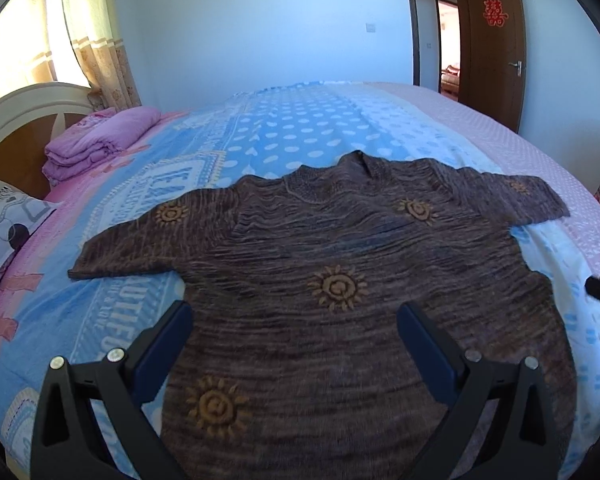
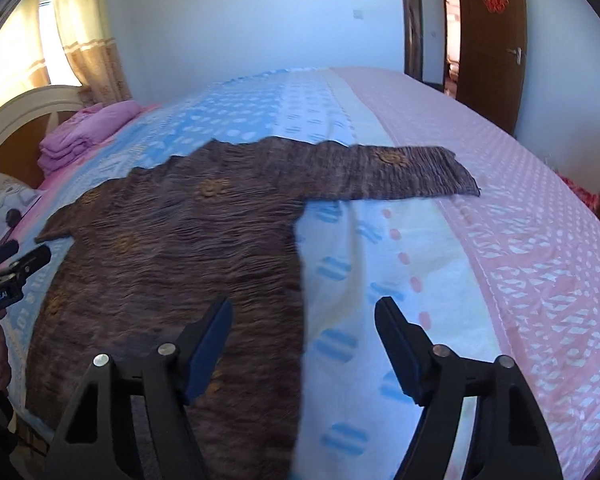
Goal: Fold small clothes
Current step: 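Grasp the sweater sleeve cuff with the right gripper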
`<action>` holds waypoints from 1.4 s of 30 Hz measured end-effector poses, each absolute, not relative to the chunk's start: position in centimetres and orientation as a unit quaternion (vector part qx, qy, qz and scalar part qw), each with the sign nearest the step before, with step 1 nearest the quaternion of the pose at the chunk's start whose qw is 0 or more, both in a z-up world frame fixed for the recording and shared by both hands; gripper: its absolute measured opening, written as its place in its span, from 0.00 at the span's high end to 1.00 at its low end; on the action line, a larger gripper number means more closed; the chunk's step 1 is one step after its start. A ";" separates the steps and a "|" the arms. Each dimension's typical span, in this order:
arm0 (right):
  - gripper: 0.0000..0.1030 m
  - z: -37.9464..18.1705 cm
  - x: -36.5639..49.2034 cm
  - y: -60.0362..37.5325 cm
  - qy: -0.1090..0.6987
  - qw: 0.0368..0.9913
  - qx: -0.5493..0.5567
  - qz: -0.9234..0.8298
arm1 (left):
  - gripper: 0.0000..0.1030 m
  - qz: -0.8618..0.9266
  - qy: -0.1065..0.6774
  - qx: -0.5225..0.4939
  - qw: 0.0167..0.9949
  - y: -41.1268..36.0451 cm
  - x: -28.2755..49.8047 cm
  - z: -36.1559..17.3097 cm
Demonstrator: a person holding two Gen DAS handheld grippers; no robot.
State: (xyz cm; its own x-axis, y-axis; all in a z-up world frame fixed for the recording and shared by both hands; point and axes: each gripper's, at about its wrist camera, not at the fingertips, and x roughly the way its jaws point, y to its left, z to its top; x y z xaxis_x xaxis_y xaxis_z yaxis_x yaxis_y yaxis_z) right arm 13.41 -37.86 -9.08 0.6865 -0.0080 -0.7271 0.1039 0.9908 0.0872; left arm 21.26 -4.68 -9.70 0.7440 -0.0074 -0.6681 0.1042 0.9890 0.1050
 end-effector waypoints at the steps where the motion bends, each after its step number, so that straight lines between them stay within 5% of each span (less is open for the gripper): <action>1: 0.37 -9.2 14.2 -39.0 0.398 0.914 0.073 -0.036 | 0.00 -0.027 0.360 0.071 0.930 -4.9 22.2 -10.1; 10: 0.43 -10.0 21.1 -49.3 0.404 0.892 0.158 -0.129 | 0.00 0.003 0.392 0.073 0.917 -5.4 28.2 -12.8; 15: 0.66 -11.0 24.3 -55.2 0.403 0.878 0.207 -0.152 | 0.00 0.025 0.386 0.088 0.918 -5.3 29.4 -13.3; 26: 0.67 -11.9 29.9 -58.9 0.425 0.863 0.228 -0.150 | 0.00 0.056 0.403 0.085 0.910 -4.0 31.7 -14.1; 31: 0.93 -12.9 30.8 -58.6 0.434 0.863 0.206 -0.157 | 0.00 0.045 0.418 0.068 0.905 -3.8 31.6 -14.7; 42: 0.94 -5.1 30.8 -53.8 0.376 0.907 0.134 -0.131 | 0.00 0.024 0.408 0.036 0.912 -2.3 30.1 -12.9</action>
State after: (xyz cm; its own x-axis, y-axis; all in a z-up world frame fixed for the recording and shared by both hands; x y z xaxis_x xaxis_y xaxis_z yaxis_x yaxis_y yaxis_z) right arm 30.84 -53.79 -5.13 0.6822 -0.1377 -0.7181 0.3388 0.9298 0.1436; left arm 30.10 -2.34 -12.94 0.6657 0.0733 -0.7426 -0.0150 0.9963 0.0849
